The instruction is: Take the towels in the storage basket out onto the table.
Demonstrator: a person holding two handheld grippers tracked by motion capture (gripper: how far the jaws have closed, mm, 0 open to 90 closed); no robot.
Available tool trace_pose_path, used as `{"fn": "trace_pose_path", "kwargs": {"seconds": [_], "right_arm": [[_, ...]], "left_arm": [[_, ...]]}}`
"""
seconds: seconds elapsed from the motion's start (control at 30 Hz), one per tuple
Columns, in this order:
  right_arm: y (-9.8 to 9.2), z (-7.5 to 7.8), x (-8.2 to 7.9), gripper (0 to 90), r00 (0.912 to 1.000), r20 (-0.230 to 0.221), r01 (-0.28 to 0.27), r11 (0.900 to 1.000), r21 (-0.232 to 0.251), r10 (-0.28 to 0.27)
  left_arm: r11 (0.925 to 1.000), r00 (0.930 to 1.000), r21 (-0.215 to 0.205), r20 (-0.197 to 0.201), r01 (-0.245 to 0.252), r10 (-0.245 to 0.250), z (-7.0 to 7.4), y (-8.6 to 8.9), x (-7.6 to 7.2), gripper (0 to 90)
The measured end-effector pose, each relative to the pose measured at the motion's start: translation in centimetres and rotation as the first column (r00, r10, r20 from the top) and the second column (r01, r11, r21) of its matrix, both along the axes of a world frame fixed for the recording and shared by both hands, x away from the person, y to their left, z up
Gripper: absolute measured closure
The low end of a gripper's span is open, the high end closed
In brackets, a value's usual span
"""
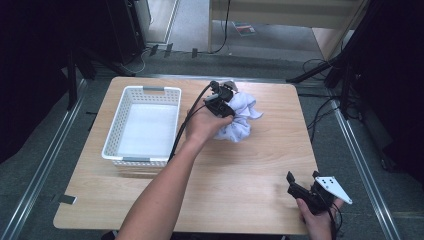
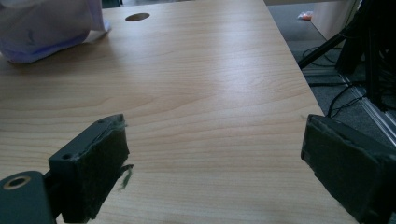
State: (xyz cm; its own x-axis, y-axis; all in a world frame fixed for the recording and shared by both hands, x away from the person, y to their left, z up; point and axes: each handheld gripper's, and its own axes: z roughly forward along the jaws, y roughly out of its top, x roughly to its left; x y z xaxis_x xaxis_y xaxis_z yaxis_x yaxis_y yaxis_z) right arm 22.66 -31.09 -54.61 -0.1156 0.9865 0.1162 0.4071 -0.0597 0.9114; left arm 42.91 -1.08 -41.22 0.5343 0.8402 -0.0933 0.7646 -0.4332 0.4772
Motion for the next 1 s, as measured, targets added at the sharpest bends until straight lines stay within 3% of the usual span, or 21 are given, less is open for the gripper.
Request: {"fn": "trace_pose_path", "kwargs": {"seconds": [0.13, 0.23, 0.3, 0.37, 0.43, 0.5, 0.57, 0.63, 0.83, 1.0], "right_arm": [[0.0, 0.0, 0.0, 7.4, 1.0000, 0.001, 0.001, 1.000, 0.001, -0.001], [0.0, 0.0, 0.0, 7.4, 1.0000, 0.003, -0.001, 1.000, 0.000, 0.001], [0.0, 0.0, 0.0, 7.4, 1.0000, 0.003, 0.000, 1.000, 0.000, 0.000], [0.0, 0.0, 0.0, 7.4, 1.0000, 0.003, 0.000, 1.000, -0.001, 0.000], [0.0, 0.0, 0.0, 7.4, 1.0000, 0.002, 0.001, 1.000, 0.001, -0.001], [0.0, 0.0, 0.0, 7.4, 1.0000, 0.001, 0.002, 1.000, 0.000, -0.002], [0.0, 0.0, 0.0, 7.4, 1.0000, 0.001, 0.002, 1.000, -0.001, -0.002], [0.0, 0.0, 0.0, 7.4, 1.0000, 0.000, 0.002, 1.000, 0.000, -0.002], [0.0, 0.0, 0.0, 7.4, 1.0000, 0.001, 0.004, 1.000, -0.001, -0.004], [0.0, 0.0, 0.0, 7.4, 1.0000, -0.002, 0.004, 1.000, -0.001, -0.004]], "left_arm": [[0.9998, 0.9998, -0.006, 0.005, -0.018, 0.018, -1.6, -0.5, 0.0, 66.9], [0.9990, 0.9996, -0.035, -0.002, -0.028, 0.028, -2.1, -0.2, 0.0, 58.6], [0.9985, 0.9989, -0.027, -0.003, -0.047, 0.047, -2.2, -0.2, -0.1, 45.9], [0.9982, 0.9982, -0.006, 0.007, -0.060, 0.060, -2.0, -0.2, -0.3, 25.7], [0.9971, 0.9969, -0.016, 0.026, -0.074, 0.074, -1.5, 0.2, -0.4, 17.0], [0.9961, 0.9967, -0.035, 0.011, -0.081, 0.081, -1.0, 0.7, -0.5, 9.8], [0.9971, 0.9974, -0.023, -0.001, -0.072, 0.072, -0.6, 1.1, -0.6, 1.3], [0.9971, 0.9972, -0.015, 0.007, -0.074, 0.074, -0.3, 1.7, -0.8, 0.0], [0.9916, 0.9925, -0.052, 0.026, -0.118, 0.120, 0.8, 4.7, -1.3, 0.0], [0.9891, 0.9889, -0.040, 0.040, -0.142, 0.143, 1.1, 7.1, -1.7, 0.0]]}}
